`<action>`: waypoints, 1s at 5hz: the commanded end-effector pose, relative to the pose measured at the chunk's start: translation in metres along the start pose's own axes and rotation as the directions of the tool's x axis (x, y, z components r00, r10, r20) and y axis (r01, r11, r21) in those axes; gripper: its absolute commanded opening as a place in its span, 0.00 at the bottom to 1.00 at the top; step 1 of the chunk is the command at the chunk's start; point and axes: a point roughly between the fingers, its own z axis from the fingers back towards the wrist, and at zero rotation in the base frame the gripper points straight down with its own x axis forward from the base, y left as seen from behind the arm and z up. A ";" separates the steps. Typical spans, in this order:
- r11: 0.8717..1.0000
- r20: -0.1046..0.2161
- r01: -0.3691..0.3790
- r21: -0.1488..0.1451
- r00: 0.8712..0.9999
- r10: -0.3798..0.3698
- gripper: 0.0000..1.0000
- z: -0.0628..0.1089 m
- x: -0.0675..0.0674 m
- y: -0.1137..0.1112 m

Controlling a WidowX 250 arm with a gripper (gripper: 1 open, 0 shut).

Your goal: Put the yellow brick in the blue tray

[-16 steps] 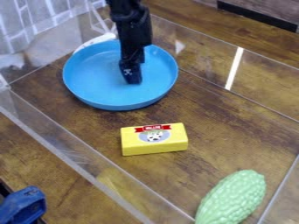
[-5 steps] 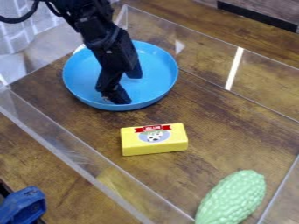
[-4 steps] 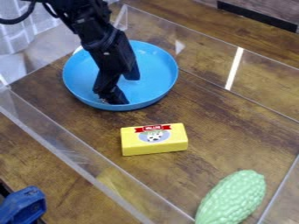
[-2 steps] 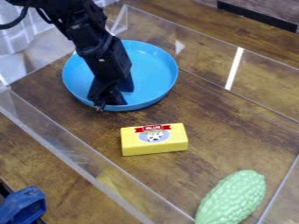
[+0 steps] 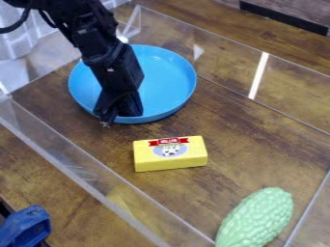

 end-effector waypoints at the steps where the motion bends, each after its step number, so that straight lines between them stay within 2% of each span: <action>1: 0.998 0.018 0.033 -0.044 0.999 -0.032 1.00 -0.002 -0.001 -0.003; 2: 0.997 0.033 0.051 -0.051 0.998 -0.049 1.00 -0.001 -0.004 0.002; 3: 0.993 0.056 0.097 -0.065 0.994 -0.094 0.00 0.001 -0.010 0.003; 4: 0.987 0.077 0.144 -0.077 0.987 -0.138 0.00 0.004 -0.016 0.004; 5: 0.987 0.086 0.141 -0.079 0.987 -0.135 1.00 0.003 0.003 -0.002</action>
